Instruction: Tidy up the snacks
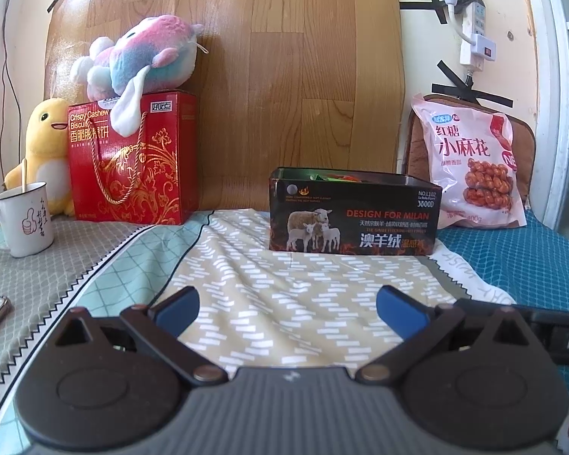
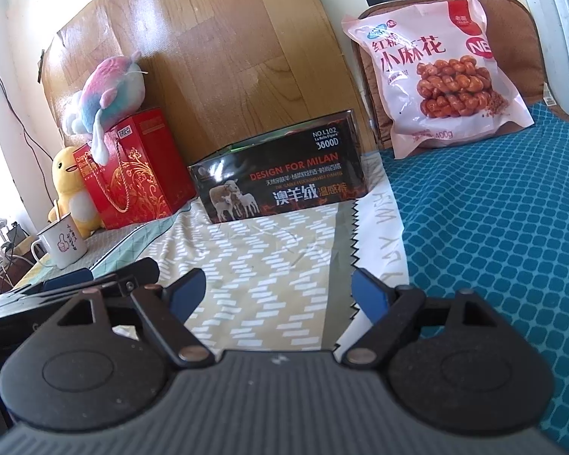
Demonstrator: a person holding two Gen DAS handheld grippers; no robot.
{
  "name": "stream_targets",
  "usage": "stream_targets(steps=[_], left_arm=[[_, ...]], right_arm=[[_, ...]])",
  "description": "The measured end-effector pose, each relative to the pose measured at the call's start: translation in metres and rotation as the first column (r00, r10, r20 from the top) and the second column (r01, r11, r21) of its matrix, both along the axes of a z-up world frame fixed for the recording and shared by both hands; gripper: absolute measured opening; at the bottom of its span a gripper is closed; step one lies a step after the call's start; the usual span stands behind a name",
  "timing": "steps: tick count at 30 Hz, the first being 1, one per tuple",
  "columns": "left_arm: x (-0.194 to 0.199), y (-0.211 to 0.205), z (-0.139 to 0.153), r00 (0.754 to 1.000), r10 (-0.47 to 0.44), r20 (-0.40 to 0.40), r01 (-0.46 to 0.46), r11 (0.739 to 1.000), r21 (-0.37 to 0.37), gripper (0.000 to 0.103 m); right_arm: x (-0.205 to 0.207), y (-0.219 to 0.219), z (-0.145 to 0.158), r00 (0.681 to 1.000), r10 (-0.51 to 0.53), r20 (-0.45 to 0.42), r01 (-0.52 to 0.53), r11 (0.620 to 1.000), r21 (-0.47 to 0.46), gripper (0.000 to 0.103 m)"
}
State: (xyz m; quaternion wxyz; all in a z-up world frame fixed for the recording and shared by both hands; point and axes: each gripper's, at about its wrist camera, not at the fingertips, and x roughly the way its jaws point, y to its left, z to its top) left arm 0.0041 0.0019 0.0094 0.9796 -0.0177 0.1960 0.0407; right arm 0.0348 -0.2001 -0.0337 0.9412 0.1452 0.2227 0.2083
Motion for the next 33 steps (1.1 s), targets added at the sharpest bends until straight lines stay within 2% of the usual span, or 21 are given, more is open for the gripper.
stream_targets(steps=[6, 9, 16, 21, 25, 33], left_arm=[[-0.004, 0.002, 0.002, 0.999, 0.006, 0.040, -0.006, 1.000, -0.010, 0.103], [-0.005, 0.003, 0.003, 0.998, 0.026, 0.053, -0.025, 1.000, -0.013, 0.103], [-0.005, 0.008, 0.006, 0.987, 0.144, 0.077, -0.145, 0.989, 0.001, 0.103], [-0.009, 0.004, 0.006, 0.976, 0.193, 0.103, -0.200, 0.978, 0.053, 0.103], [-0.010, -0.001, 0.006, 0.976, 0.191, 0.109, -0.201, 0.975, 0.090, 0.103], [-0.012, -0.005, 0.006, 0.978, 0.176, 0.116, -0.189, 0.975, 0.115, 0.103]], right_arm=[[-0.002, -0.002, 0.000, 1.000, 0.009, 0.014, -0.010, 1.000, 0.022, 0.086], [-0.003, -0.003, 0.001, 1.000, 0.016, 0.024, -0.016, 0.999, 0.036, 0.090], [-0.006, -0.004, 0.002, 0.998, 0.038, 0.046, -0.041, 0.997, 0.059, 0.095], [-0.006, -0.002, 0.002, 0.997, 0.066, 0.041, -0.069, 0.995, 0.068, 0.099], [-0.004, 0.000, 0.001, 0.996, 0.086, 0.033, -0.088, 0.994, 0.064, 0.103], [-0.005, -0.001, 0.001, 0.994, 0.105, 0.033, -0.107, 0.992, 0.072, 0.103]])
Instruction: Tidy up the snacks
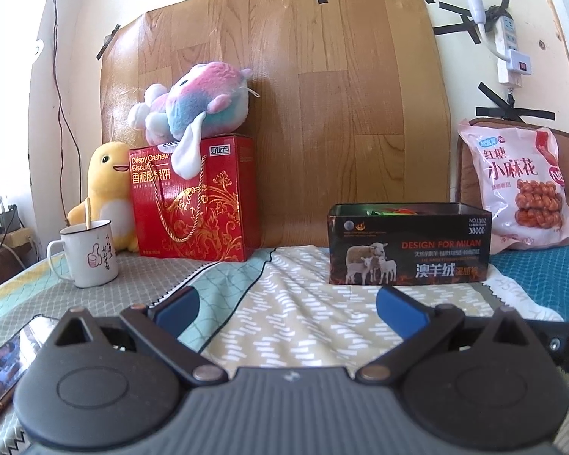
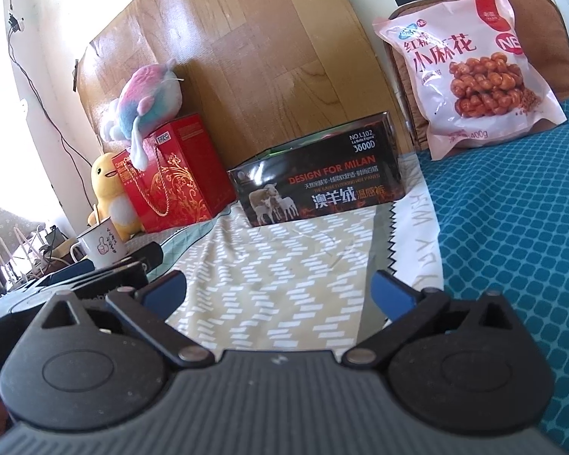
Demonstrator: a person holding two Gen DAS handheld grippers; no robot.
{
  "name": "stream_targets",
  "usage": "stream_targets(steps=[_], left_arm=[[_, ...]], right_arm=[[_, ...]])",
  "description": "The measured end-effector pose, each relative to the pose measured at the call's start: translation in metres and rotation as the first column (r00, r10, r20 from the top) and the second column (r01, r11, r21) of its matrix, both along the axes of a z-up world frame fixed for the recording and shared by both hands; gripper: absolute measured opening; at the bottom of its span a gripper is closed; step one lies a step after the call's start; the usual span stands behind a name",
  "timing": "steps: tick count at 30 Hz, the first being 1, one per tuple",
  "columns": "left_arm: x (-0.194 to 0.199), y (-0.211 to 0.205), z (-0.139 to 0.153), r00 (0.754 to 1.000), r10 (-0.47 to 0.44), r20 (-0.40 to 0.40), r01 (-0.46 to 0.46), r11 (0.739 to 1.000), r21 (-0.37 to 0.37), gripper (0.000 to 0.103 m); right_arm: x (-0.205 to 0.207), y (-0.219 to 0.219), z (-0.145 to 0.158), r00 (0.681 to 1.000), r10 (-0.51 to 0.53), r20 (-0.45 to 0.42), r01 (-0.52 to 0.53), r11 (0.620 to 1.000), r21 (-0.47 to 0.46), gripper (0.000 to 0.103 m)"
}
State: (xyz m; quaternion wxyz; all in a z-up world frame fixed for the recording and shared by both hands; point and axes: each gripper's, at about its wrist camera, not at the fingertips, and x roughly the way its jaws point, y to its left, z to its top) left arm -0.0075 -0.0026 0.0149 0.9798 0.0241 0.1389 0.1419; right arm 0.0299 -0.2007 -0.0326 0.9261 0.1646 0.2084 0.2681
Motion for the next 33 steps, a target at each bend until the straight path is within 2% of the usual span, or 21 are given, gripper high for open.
stream_targets(steps=[5, 10, 15, 21, 27, 33], left_arm=[[0.006, 0.000, -0.002, 0.999, 0.002, -0.044, -0.002, 1.000, 0.006, 0.103], [0.007, 0.002, -0.003, 0.999, 0.011, -0.052, -0.011, 1.000, -0.002, 0.103], [0.009, -0.006, -0.002, 0.995, 0.054, -0.082, -0.049, 0.997, 0.060, 0.103], [0.012, -0.018, 0.001, 0.982, 0.081, -0.168, -0.062, 0.991, 0.118, 0.103], [0.012, -0.019, 0.003, 0.970, 0.046, -0.241, -0.031, 0.997, 0.068, 0.103], [0.013, -0.013, 0.007, 0.958, 0.063, -0.279, -0.059, 0.998, 0.022, 0.103]], right_arm=[[-0.003, -0.001, 0.000, 1.000, -0.011, 0.019, 0.011, 1.000, 0.003, 0.103], [-0.003, -0.003, 0.001, 1.000, -0.019, 0.023, 0.018, 1.000, 0.009, 0.103], [-0.003, -0.004, 0.001, 1.000, -0.019, 0.023, 0.019, 1.000, 0.014, 0.103], [-0.004, -0.007, 0.001, 0.999, -0.020, 0.026, 0.019, 0.999, 0.036, 0.103], [-0.006, -0.010, 0.001, 0.999, -0.022, 0.042, 0.019, 0.998, 0.056, 0.103], [-0.007, -0.011, 0.002, 0.999, -0.011, 0.050, 0.008, 0.998, 0.064, 0.103]])
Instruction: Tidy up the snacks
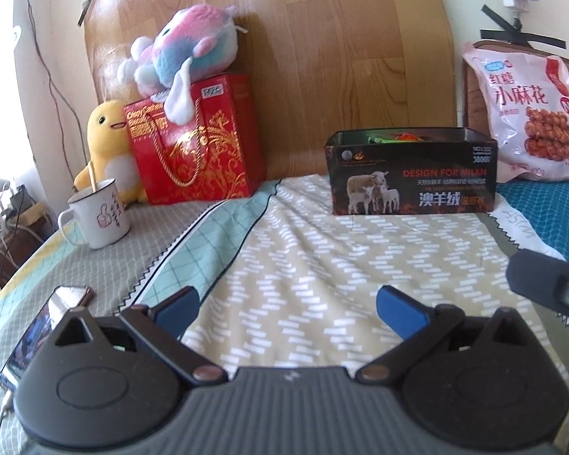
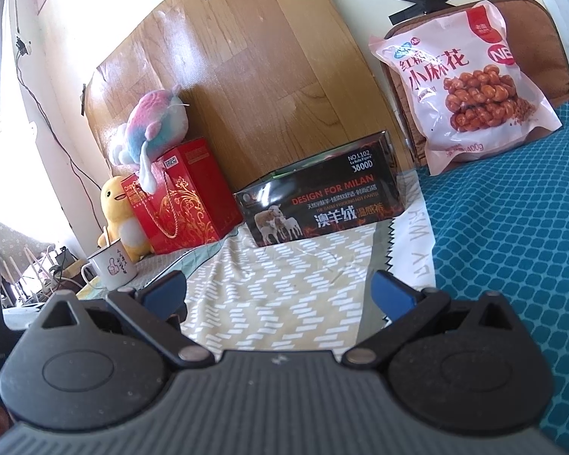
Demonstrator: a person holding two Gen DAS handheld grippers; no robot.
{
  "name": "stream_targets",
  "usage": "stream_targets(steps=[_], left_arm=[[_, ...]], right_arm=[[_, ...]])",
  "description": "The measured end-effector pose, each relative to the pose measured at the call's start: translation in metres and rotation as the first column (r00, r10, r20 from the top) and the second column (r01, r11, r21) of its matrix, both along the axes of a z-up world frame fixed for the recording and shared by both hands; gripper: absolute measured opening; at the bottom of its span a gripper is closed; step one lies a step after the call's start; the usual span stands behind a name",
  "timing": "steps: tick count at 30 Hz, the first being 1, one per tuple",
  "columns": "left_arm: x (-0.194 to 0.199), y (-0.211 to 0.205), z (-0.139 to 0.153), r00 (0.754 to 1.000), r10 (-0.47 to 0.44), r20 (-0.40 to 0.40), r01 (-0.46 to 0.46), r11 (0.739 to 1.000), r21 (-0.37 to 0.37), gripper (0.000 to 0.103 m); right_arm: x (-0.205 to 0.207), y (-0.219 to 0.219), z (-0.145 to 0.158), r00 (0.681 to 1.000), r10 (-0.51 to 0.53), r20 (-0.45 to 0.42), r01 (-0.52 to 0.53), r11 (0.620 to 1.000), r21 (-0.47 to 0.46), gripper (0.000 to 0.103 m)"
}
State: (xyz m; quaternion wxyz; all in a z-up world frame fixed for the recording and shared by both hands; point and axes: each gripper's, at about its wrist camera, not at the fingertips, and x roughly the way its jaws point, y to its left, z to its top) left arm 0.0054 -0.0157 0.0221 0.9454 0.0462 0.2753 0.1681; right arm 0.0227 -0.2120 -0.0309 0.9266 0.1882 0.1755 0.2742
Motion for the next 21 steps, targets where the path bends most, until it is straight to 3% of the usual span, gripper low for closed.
stream_targets(steps=[21], left_arm=[[-0.0033, -0.0040, -0.0019, 0.998, 0.060, -0.025, -0.058, 0.997, 0.056, 0.103]], right_arm=[[-0.0046, -0.0043, 0.0010, 1.000, 0.016, 0.016, -0.017, 1.000, 0.022, 0.103]])
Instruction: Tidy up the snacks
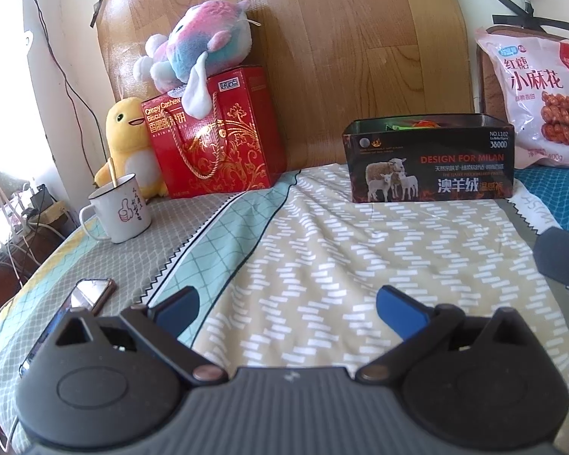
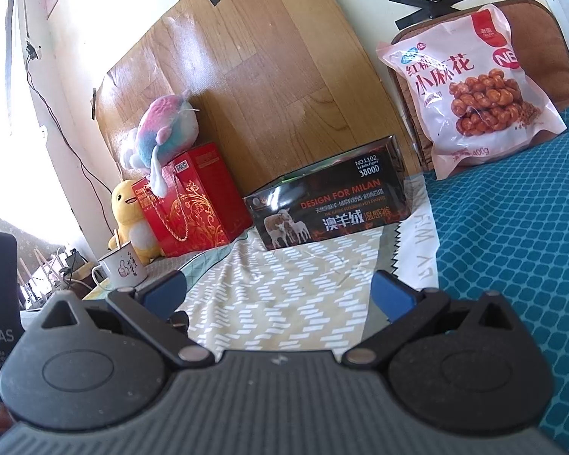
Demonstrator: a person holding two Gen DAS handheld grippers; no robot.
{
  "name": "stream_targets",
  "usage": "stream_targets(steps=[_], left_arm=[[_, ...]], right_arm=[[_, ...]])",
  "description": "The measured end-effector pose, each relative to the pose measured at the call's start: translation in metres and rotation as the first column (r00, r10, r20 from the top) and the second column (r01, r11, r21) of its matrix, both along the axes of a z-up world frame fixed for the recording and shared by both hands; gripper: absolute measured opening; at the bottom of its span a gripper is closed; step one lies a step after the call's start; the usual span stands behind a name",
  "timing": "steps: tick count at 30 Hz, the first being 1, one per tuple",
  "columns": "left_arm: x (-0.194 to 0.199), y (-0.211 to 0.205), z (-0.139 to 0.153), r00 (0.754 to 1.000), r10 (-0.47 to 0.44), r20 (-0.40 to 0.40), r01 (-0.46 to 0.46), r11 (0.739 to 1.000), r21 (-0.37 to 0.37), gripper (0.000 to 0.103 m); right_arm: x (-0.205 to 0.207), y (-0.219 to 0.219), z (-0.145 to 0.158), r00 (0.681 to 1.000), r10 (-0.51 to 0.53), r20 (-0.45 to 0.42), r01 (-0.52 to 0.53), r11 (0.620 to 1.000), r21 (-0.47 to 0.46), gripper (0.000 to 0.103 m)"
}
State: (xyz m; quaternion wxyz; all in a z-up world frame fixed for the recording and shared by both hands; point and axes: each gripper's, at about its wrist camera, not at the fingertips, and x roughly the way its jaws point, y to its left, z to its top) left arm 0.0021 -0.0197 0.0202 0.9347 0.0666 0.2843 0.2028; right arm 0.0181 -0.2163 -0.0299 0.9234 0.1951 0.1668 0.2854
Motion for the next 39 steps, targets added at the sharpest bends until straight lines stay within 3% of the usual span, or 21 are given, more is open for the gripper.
stream_targets(steps=[34, 39], left_arm=[[-0.0012, -0.0031, -0.0025, 0.997, -0.081, -0.017, 0.081, 0.997, -0.009, 0.103], [-0.0013, -0.0026, -0.0024, 0.992, -0.128, -0.018, 0.127, 0.990, -0.064, 0.103]], right_arm=[[0.0009, 0.0002, -0.0007, 1.000, 0.003, -0.004, -0.003, 1.000, 0.003, 0.103], [0.0010, 0.0002, -0.0007, 1.000, 0.002, -0.005, -0.002, 1.000, 0.004, 0.103]])
